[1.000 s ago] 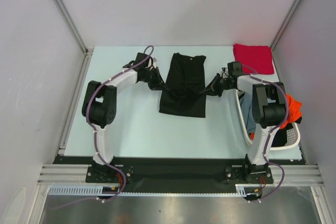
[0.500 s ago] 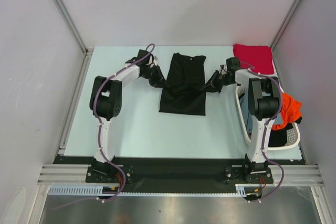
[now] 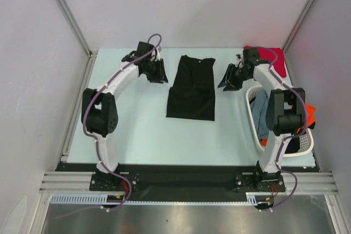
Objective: Fold and stack the t-shirts
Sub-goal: Fold the tshirt
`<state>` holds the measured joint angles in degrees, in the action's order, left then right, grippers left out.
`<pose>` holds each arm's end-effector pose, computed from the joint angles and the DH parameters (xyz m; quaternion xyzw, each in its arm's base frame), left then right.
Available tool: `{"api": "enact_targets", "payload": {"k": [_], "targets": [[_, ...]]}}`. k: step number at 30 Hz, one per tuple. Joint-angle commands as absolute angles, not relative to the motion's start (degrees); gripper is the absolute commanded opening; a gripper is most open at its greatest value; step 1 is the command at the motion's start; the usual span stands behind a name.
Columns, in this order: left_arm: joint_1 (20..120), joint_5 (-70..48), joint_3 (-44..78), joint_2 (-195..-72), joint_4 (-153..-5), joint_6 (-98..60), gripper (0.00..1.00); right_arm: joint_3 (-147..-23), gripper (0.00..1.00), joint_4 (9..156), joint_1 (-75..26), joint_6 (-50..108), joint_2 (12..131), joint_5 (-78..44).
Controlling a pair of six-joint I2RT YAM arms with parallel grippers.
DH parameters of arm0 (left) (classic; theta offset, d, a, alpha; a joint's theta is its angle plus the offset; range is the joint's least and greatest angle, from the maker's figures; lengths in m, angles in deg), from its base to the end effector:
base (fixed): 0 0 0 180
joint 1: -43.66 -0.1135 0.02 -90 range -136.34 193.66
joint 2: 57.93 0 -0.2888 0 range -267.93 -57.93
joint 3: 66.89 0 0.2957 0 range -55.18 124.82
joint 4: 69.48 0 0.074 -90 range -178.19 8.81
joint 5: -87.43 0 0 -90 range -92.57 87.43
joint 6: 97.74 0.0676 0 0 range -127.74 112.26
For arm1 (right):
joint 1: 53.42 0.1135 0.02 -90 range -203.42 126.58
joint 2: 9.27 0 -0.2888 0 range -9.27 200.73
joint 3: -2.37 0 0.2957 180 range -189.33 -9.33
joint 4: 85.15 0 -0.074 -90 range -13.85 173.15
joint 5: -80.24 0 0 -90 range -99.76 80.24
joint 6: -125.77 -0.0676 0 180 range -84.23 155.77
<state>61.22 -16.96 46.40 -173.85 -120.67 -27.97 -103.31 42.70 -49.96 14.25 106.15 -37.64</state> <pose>0.4945 -0.1741 0.2471 0.0169 0.9437 -0.2124 0.2529 0.4956 0.0616 0.2063 0.0900 0.9390 0.2791 0.1796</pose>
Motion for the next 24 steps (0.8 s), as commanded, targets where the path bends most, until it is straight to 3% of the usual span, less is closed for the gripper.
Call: {"api": "enact_targets", "payload": {"k": [1, 5, 8, 11, 16, 24], "targets": [[64.4, -25.2, 37.0, -169.9, -114.1, -26.3, 0.35, -93.7, 0.43, 50.2, -45.2, 13.9, 99.9, -40.7], [66.1, -35.4, 30.1, -169.9, -100.7, -32.3, 0.34, -87.8, 0.35, 67.6, -43.1, 5.9, 101.7, -50.9], [66.3, -37.4, 29.5, -173.0, -97.0, -34.1, 0.33, -86.8, 0.23, 75.9, -42.2, 0.3, 106.0, -56.2], [66.3, -37.9, 31.2, -176.8, -96.7, -34.6, 0.31, -86.2, 0.18, 82.3, -42.0, -4.3, 109.1, -58.6], [66.2, -38.5, 34.6, -181.3, -95.7, -35.0, 0.31, -86.8, 0.18, 87.4, -43.0, -7.7, 113.2, -59.7], [65.4, -38.0, 43.1, -189.1, -97.9, -33.6, 0.32, -94.3, 0.18, 83.7, -46.6, -5.3, 121.2, -58.2]]}}
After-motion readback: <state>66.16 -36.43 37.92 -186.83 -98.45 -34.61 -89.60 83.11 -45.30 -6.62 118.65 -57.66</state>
